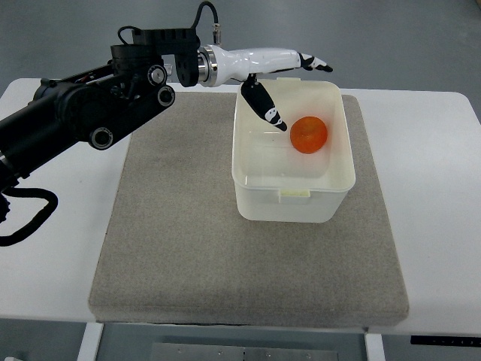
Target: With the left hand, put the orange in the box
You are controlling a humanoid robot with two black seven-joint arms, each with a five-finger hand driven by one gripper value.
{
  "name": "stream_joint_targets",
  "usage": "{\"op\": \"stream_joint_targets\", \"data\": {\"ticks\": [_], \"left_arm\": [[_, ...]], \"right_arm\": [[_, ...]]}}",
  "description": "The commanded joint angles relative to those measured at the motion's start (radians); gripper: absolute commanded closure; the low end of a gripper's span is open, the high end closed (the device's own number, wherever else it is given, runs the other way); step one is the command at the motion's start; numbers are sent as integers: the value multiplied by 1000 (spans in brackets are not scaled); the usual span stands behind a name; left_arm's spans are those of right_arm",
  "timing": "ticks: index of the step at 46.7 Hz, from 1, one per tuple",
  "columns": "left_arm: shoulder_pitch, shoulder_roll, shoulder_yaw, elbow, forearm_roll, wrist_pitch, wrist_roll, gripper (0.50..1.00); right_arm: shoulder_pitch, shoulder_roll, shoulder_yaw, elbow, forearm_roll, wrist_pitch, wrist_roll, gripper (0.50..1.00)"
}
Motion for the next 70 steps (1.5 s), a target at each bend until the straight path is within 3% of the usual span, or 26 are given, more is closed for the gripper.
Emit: {"op": "stream_joint_targets", "data": {"ticks": [1,15,27,43,49,59,70], "left_arm": [[2,49,-9,-1,-172,-2,0,508],[43,178,-1,1,-761,-17,0,508],[140,216,-12,50,-899,-23,2,508],[229,252,-10,208,-1192,-203,3,508],[243,241,-7,332,-1208,-265,8,508],[292,236,-9,418,-1332,-265,123,508],[325,201,-7,427,-1410,-265,163,506]], "right_arm": [[0,0,0,0,0,0,0,574],[0,0,0,0,0,0,0,574],[0,0,0,0,0,0,0,574],[0,0,0,-1,0,0,0,574],[0,0,0,0,0,0,0,574],[0,0,0,0,0,0,0,574],[0,0,0,-1,0,0,0,574]]}}
